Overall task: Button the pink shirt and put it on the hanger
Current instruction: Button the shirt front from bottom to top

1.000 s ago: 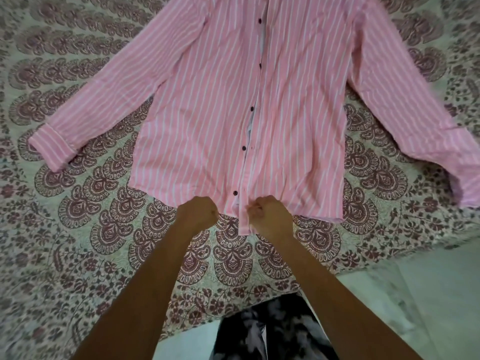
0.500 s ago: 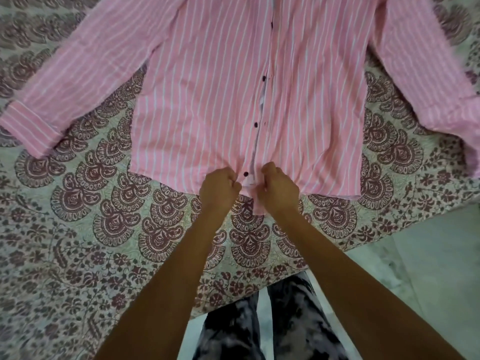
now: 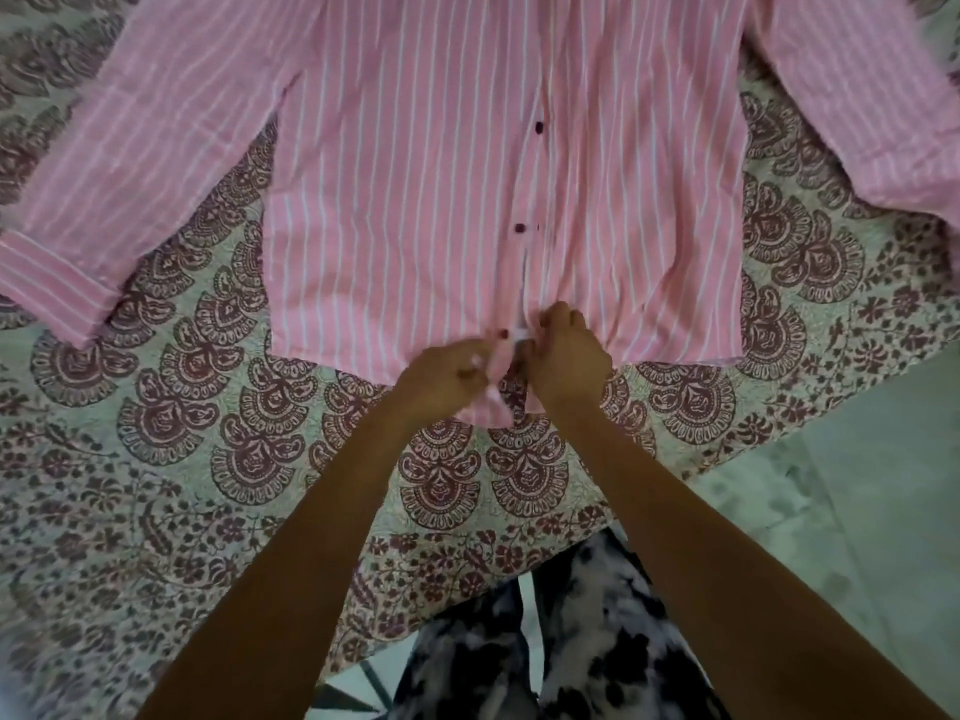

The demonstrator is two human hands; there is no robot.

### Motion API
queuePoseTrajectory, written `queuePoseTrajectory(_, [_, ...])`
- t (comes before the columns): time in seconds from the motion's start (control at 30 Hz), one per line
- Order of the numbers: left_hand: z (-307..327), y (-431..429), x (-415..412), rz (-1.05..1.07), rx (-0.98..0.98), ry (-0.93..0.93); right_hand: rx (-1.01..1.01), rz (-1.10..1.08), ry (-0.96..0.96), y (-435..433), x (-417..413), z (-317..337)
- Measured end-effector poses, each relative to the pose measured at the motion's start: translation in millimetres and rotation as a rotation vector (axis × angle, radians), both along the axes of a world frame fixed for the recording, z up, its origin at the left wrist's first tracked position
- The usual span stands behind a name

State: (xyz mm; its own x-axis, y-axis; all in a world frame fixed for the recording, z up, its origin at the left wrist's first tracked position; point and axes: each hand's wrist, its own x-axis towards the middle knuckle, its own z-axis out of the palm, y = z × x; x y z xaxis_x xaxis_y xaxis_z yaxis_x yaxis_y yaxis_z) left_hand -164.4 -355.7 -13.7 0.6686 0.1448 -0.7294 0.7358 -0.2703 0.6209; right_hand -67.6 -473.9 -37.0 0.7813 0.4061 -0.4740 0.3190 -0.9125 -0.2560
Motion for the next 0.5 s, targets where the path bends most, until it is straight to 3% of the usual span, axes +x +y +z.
queuePoseTrajectory(0.07, [-6.1, -12.3, -0.2, -0.195, 0.148, 0.021, 0.098, -0.017, 0.028, -6.8, 6.5, -0.2])
queuePoseTrajectory(0.2, [-3.8, -25.0, 9.0, 0.233, 0.32, -0.11, 0.311, -0.07, 0.182, -27.7, 22.0, 6.0])
queuePoseTrajectory(0.27, [-2.4, -28.8, 17.2, 0.334, 0.34, -0.188, 0.361, -0.13, 0.205, -34.4, 27.4, 8.3])
queuePoseTrajectory(0.4, [-6.6, -40.0, 39.0, 0.326, 0.272, -0.21, 0.38, -0.295, 0.279, -38.3, 26.7, 5.9])
queuePoseTrajectory(0.5, [-20.0, -46.5, 47.5, 0.222, 0.352, -0.126, 0.46, -0.415, 0.357, -37.2, 21.1, 4.8])
